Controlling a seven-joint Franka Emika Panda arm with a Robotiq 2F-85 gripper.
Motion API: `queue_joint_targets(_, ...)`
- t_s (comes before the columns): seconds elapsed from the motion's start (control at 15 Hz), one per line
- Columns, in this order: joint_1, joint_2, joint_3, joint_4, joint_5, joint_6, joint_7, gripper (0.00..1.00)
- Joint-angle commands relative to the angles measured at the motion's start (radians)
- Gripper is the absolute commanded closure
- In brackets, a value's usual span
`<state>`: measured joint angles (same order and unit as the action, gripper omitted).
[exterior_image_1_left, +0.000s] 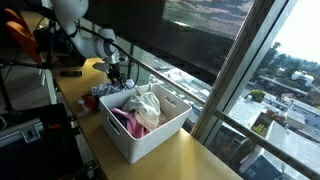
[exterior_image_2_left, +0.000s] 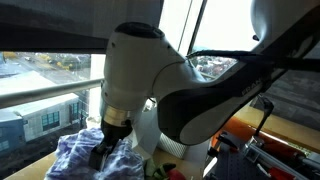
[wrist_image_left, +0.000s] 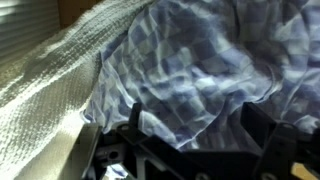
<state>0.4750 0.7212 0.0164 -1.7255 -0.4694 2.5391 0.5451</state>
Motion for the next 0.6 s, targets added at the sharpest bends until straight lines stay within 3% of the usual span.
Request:
queue_joint_targets(0.0, 0.038, 0.128, -0.015, 0.099, 0.051, 0.018, -0.011, 0.00)
queue_joint_targets(0.47, 0.075, 0.262, -0.003, 0.066, 0.149, 0.087, -0.021, 0.00)
queue_joint_targets(0.53, 0.078, 0.256, -0.003, 0.058, 0.159, 0.085, -0.023, 0.14)
